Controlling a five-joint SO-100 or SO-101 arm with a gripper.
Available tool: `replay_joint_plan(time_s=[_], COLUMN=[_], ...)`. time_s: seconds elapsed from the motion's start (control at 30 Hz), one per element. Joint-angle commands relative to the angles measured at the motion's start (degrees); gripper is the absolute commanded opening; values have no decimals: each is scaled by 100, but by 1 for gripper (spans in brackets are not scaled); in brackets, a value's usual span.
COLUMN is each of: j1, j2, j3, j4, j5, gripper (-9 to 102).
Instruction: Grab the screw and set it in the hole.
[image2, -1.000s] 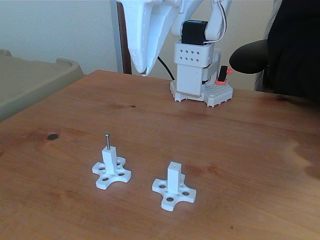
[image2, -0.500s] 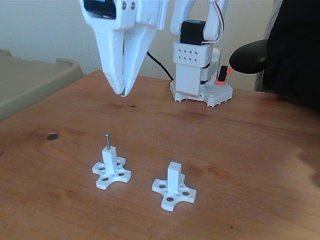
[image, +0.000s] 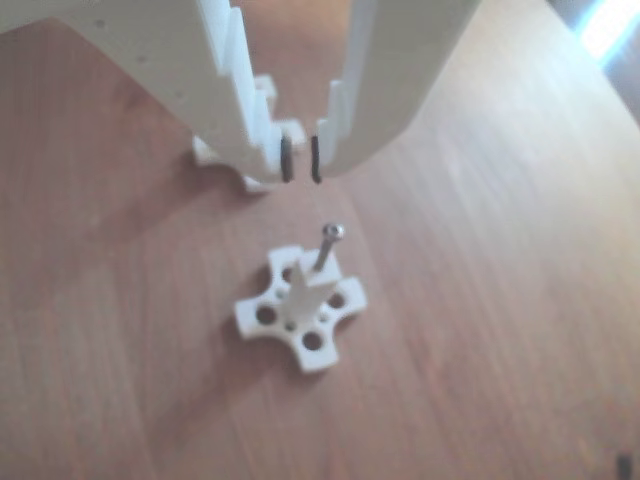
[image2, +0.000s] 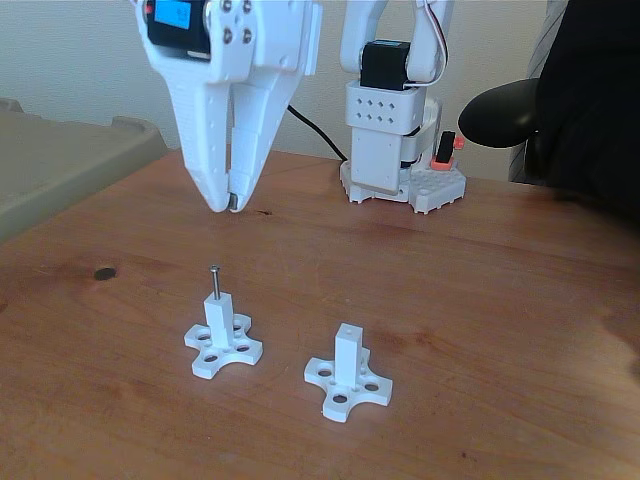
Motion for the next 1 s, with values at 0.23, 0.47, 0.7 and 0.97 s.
replay_joint_plan(time_s=[0.23, 0.47, 0.7, 0.97], j1=[18, 9, -9, -9], j2=[-316, -404, -510, -659], j3=[-747, -844, -879, -940], j4=[-79, -9, 44, 53], j5=[-70, -70, -70, -70], gripper=[6, 8, 8, 8])
